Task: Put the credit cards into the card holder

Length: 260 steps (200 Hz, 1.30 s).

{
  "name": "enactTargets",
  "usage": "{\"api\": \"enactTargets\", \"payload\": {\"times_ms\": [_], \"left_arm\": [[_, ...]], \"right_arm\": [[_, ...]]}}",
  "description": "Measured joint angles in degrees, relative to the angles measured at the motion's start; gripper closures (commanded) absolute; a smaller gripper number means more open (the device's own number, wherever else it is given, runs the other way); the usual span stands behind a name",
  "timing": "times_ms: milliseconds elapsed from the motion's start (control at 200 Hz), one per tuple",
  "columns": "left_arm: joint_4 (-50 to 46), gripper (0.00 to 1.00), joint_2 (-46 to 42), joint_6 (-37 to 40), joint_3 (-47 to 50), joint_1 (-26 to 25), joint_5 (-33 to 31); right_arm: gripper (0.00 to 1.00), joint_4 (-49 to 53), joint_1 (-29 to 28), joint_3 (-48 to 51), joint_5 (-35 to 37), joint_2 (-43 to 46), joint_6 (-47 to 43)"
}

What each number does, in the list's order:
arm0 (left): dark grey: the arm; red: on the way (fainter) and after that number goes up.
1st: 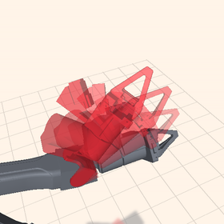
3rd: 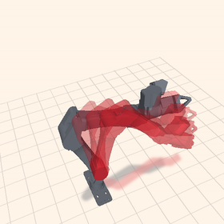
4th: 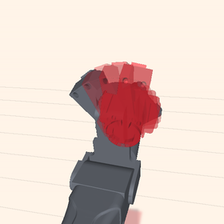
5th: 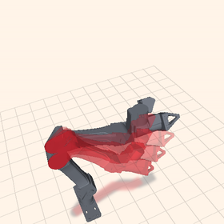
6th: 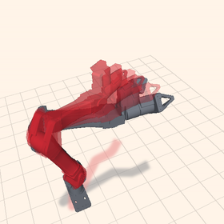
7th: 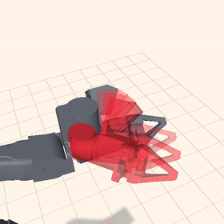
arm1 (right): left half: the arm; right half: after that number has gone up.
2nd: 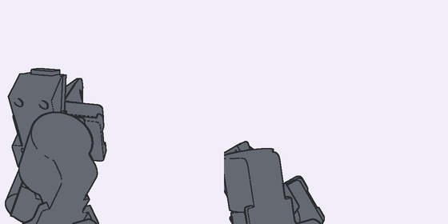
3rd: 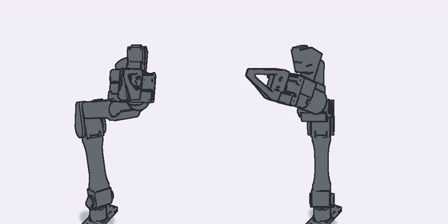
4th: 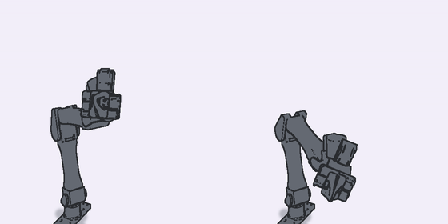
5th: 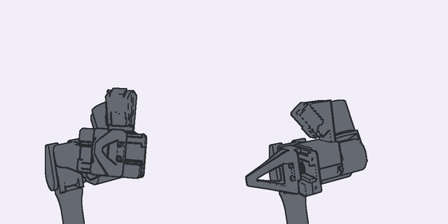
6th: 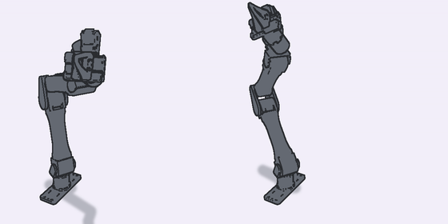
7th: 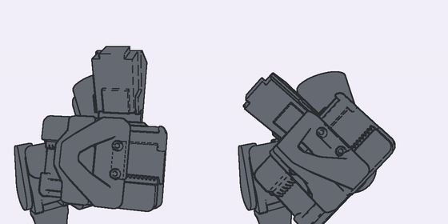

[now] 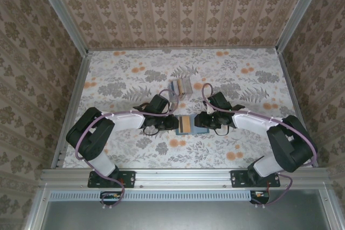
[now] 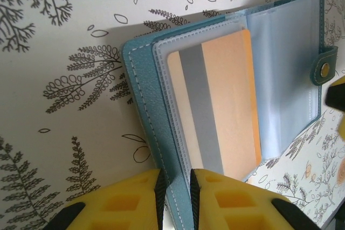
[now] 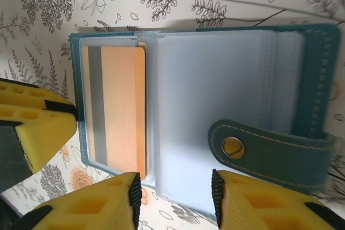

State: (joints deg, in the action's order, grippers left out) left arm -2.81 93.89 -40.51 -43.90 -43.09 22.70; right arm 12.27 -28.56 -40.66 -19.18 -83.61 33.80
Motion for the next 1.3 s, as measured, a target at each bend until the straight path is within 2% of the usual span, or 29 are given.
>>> {"api": "enactTargets", "payload": {"times_ms": [1300], "left_arm": [[-1.03, 0.77, -1.29, 0.02, 0.0, -0.02, -0.44]], "right_arm": [[0.56, 2.97, -2.38, -0.15, 5.03, -2.71, -3.63]]}}
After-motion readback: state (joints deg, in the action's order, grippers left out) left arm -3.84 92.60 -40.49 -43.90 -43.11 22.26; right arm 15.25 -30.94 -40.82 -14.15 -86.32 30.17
